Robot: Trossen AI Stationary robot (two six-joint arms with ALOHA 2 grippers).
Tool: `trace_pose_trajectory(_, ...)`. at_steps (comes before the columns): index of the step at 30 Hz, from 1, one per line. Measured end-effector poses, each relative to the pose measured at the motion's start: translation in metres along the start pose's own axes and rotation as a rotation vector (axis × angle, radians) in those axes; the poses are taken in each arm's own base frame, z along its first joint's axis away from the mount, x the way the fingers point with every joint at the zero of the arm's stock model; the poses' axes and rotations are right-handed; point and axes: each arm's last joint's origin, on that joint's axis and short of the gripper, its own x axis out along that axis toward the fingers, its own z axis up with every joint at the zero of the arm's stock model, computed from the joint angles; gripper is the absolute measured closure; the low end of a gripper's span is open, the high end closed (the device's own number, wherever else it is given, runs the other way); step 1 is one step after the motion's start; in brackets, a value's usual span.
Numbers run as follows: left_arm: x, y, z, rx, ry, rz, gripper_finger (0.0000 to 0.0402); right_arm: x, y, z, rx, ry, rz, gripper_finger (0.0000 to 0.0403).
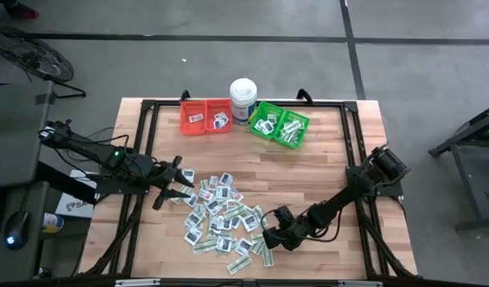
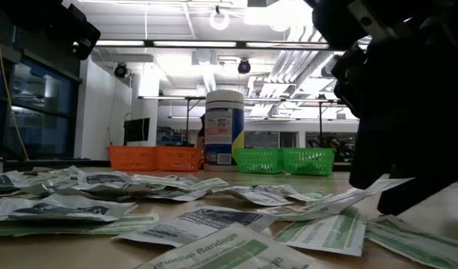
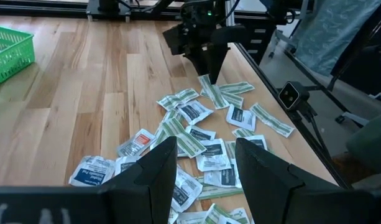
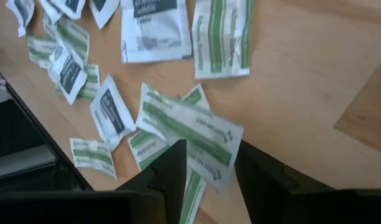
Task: Pick & Place First Aid Supplies
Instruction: Put the green bandage pack into the right green bin
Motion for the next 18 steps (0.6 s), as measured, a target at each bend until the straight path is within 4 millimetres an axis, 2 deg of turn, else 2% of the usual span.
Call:
trace_pose_trajectory(14,0.0000,0.0000,0.0000,0.006,0.000,-0.001,0.0239,0.0008,0.0002,0.0020,-0.021,0.016,-0.005,0.0389)
trace_pose_trajectory(18,0.0000,0.0000,-0.0003,0.008,0.003,-0.001,0.0239,0.0000,0.0011,0.0019,-0.039,0.025,0.001,0.0399)
